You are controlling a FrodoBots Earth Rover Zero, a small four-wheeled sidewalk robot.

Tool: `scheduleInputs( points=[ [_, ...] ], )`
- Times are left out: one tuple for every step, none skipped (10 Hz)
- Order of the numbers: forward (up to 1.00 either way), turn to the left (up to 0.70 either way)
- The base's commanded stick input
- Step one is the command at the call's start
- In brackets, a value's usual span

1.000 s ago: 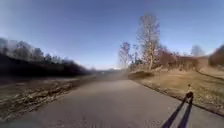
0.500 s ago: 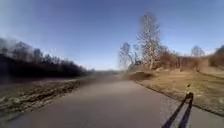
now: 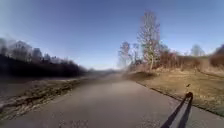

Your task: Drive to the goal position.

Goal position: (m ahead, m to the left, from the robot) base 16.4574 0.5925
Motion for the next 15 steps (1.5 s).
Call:
scheduleInputs(
  points=[
    [0.85,0.00],
    [0.85,0.00],
    [0.85,0.00],
    [0.85,0.00],
    [0.85,0.00],
    [0.85,0.00],
    [0.85,0.00],
    [0.85,0.00],
    [0.85,0.00],
    [0.85,0.00],
    [0.85,0.00],
    [0.85,0.00],
    [0.85,0.00],
    [0.85,0.00],
    [0.85,0.00]
  ],
)
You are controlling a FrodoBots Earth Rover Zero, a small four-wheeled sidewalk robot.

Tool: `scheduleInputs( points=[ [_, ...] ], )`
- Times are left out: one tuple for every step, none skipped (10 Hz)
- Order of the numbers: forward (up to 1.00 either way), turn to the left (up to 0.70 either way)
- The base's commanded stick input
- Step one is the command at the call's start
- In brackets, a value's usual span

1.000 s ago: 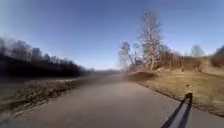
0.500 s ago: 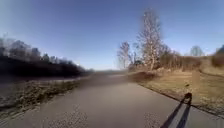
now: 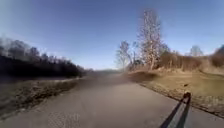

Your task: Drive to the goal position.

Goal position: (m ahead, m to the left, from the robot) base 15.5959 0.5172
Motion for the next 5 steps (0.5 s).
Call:
scheduleInputs(
  points=[
    [0.85,0.00],
    [0.85,0.00],
    [0.85,0.00],
    [0.85,0.00],
    [0.85,0.00]
  ],
)
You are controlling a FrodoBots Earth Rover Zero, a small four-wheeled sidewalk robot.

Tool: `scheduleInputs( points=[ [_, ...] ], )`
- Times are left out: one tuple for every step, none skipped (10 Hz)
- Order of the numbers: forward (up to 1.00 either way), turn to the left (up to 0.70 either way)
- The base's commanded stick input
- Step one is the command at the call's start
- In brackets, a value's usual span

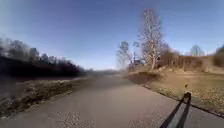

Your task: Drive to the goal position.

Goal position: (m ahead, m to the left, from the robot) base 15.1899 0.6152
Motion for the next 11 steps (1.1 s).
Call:
scheduleInputs(
  points=[
    [0.85,0.00],
    [0.85,0.00],
    [0.85,0.00],
    [0.85,0.00],
    [0.85,0.00],
    [0.85,0.00],
    [0.85,0.00],
    [0.85,0.00],
    [0.85,0.00],
    [0.85,0.00],
    [0.85,0.00]
  ],
)
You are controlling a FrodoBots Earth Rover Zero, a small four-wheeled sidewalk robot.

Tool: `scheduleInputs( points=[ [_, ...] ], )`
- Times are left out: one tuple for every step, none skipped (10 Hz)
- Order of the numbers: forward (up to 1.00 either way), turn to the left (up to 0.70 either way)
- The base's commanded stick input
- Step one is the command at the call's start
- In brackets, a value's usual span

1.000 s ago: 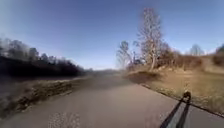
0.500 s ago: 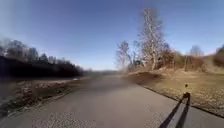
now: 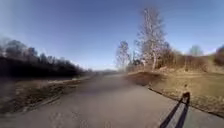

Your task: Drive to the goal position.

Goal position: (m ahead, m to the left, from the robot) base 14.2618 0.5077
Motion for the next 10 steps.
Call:
scheduleInputs(
  points=[
    [0.85,0.00],
    [0.85,0.00],
    [0.85,0.00],
    [0.85,0.00],
    [0.85,0.00],
    [0.85,0.00],
    [0.85,0.00],
    [0.85,0.00],
    [0.85,0.00],
    [0.85,0.00]
  ],
)
